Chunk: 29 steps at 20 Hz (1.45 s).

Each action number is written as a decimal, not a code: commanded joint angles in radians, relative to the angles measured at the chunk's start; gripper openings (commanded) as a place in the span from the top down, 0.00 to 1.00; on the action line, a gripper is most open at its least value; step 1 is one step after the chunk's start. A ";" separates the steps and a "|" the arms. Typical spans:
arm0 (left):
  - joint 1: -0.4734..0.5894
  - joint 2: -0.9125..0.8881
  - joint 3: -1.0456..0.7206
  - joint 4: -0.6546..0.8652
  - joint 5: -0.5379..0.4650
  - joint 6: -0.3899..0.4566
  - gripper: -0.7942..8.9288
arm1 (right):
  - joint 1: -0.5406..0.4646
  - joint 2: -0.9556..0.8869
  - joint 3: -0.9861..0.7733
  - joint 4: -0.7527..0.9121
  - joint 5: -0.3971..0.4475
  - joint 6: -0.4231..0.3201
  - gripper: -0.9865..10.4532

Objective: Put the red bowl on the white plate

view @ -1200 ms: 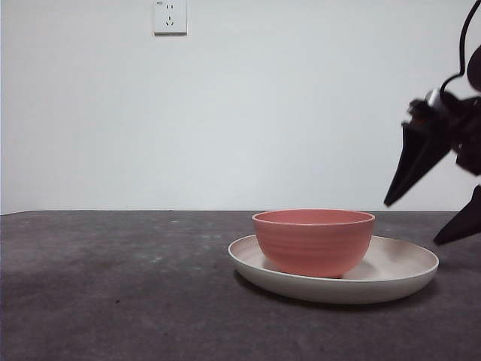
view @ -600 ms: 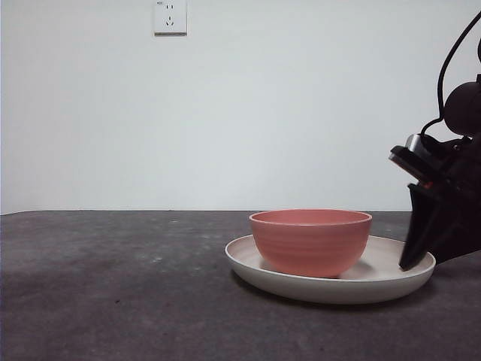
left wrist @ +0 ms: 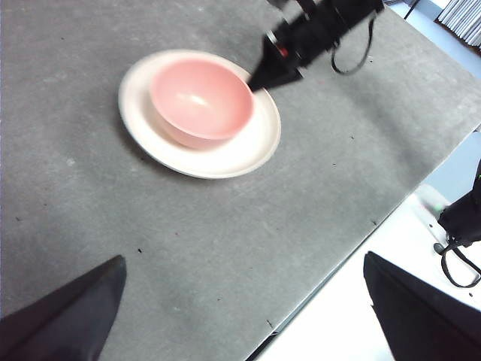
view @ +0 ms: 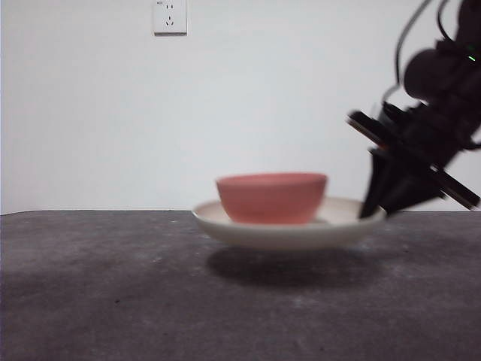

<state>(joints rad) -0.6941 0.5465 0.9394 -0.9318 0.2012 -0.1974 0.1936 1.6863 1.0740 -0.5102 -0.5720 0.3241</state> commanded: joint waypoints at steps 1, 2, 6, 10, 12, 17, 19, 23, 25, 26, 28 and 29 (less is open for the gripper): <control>-0.006 0.002 0.010 0.013 0.002 -0.002 0.40 | 0.043 0.021 0.058 0.006 -0.006 0.059 0.91; -0.006 0.002 0.010 0.013 0.002 -0.002 0.40 | 0.064 0.022 0.073 0.009 -0.002 0.069 0.91; -0.006 0.002 0.010 0.013 0.002 -0.002 0.40 | 0.138 0.059 0.088 0.047 0.020 0.116 0.91; -0.006 0.002 0.010 0.012 0.002 -0.002 0.40 | 0.198 0.132 0.088 0.095 0.025 0.144 0.91; -0.006 0.002 0.010 0.012 0.002 -0.002 0.40 | 0.217 0.167 0.088 0.124 0.029 0.169 0.91; -0.006 0.002 0.010 0.013 0.002 -0.002 0.40 | 0.230 0.209 0.087 0.141 0.076 0.173 0.91; -0.006 0.002 0.010 0.012 0.002 -0.002 0.40 | 0.231 0.210 0.087 0.141 0.077 0.174 0.89; -0.006 0.002 0.010 0.013 0.002 -0.002 0.40 | 0.233 0.210 0.087 0.143 0.076 0.174 0.70; -0.006 0.002 0.010 0.012 0.002 -0.002 0.40 | 0.232 0.206 0.095 0.136 0.088 0.173 0.69; -0.006 0.002 0.010 0.012 0.002 -0.002 0.40 | 0.227 0.196 0.105 0.112 0.099 0.168 0.68; -0.006 0.002 0.010 0.013 0.002 -0.002 0.40 | 0.221 0.156 0.114 0.074 0.110 0.143 0.65; -0.006 0.002 0.010 0.013 0.002 -0.001 0.40 | 0.220 0.126 0.115 0.059 0.115 0.129 0.62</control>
<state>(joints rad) -0.6941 0.5465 0.9394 -0.9318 0.2012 -0.1974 0.4110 1.8175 1.1679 -0.4637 -0.4576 0.4755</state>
